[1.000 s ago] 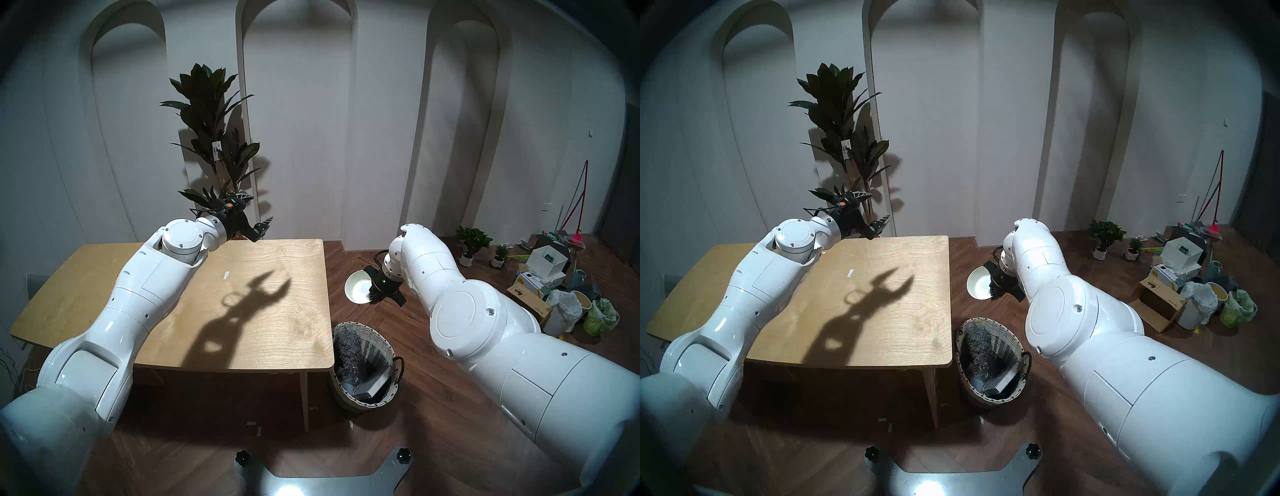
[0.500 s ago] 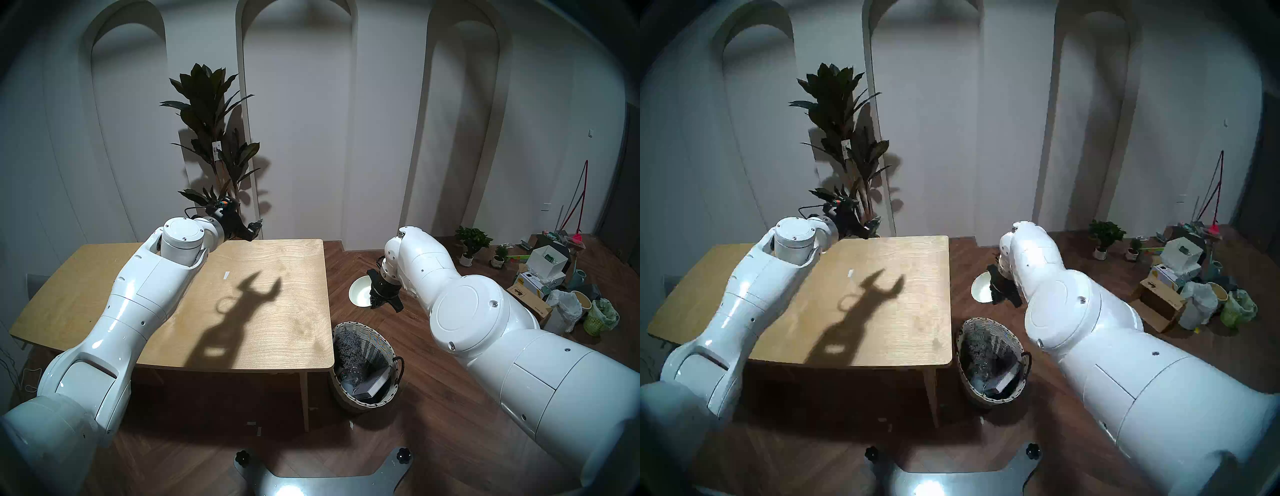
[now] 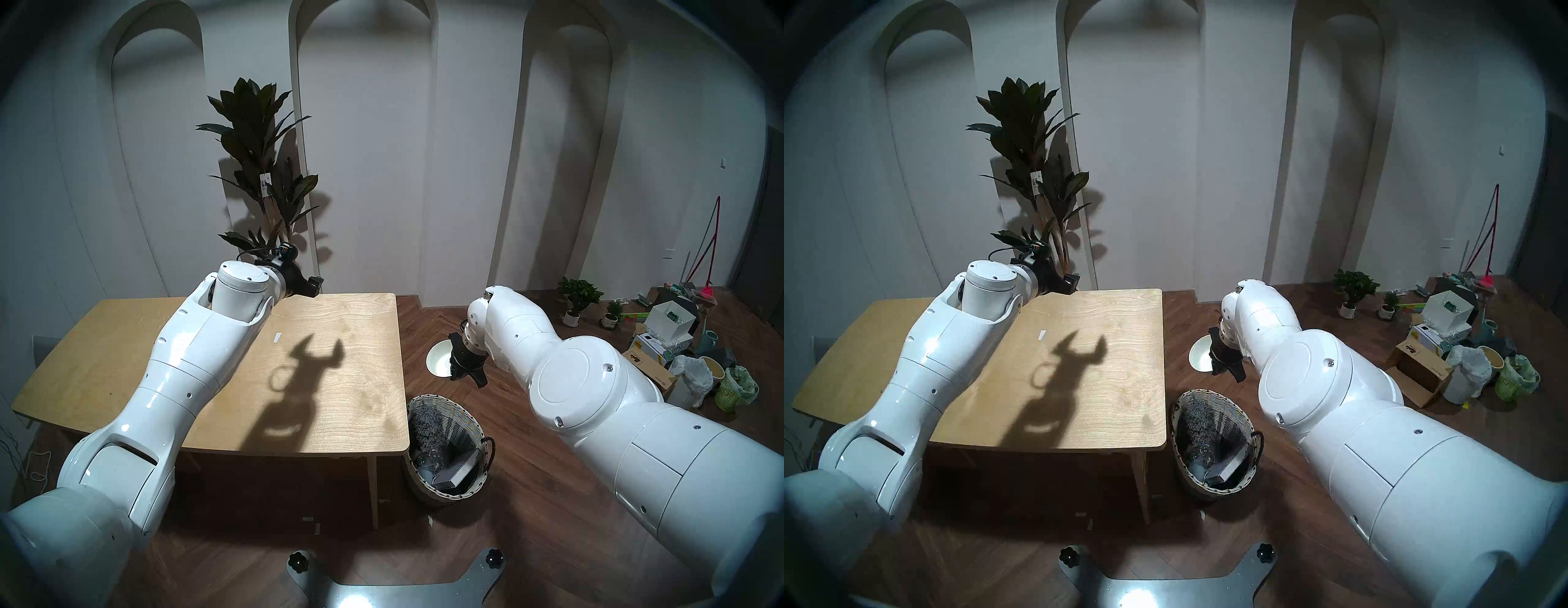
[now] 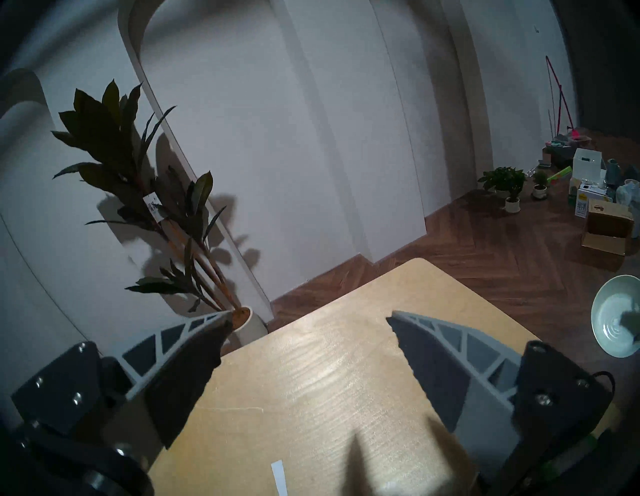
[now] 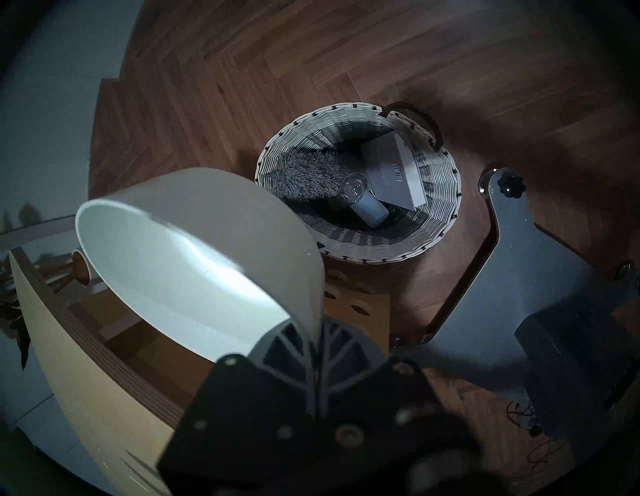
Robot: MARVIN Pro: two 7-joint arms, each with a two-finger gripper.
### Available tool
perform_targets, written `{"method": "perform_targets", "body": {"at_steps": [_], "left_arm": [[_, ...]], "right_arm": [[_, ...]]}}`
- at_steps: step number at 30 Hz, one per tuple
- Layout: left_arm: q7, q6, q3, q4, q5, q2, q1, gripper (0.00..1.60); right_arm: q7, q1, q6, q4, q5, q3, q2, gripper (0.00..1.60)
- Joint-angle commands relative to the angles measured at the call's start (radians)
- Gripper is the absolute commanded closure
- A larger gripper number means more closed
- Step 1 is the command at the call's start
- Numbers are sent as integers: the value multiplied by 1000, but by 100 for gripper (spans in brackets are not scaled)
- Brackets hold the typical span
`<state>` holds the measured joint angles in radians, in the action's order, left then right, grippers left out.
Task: Load the items into the basket from the rear
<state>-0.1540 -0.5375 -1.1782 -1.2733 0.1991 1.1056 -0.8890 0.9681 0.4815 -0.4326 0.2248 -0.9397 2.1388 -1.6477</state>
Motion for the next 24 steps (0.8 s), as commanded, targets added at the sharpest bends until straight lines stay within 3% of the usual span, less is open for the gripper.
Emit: {"method": "perform_targets", "body": {"at_steps": [1,10,11,12,13,22,23,24], "left_arm": [[33,-60,-5,-46,-4,17,21,0],[58,-117,-2,-53,-5,35,24,0],[60,-119,-2,-52,-5,36,25,0],[62,-124,-1,-52,-6,39,26,0],[64,-128,-1,-51,-6,41,27,0],[72,-153,0,-49,-7,57,29,0],[68,-153,2,-49,-7,57,29,0],[69,-155,3,-50,-7,59,29,0]], "right_arm": [[-73,-10,32,-5,20,-21,19,160],[-114,-7,58,-38,36,-33,37,160],[-118,-6,60,-41,36,-34,38,154],[-119,-6,63,-44,38,-34,40,129],[-121,-7,66,-48,39,-35,42,117],[-139,0,74,-70,38,-28,69,127],[-141,1,74,-72,38,-28,71,132],[-143,1,76,-74,38,-28,72,154]]}}
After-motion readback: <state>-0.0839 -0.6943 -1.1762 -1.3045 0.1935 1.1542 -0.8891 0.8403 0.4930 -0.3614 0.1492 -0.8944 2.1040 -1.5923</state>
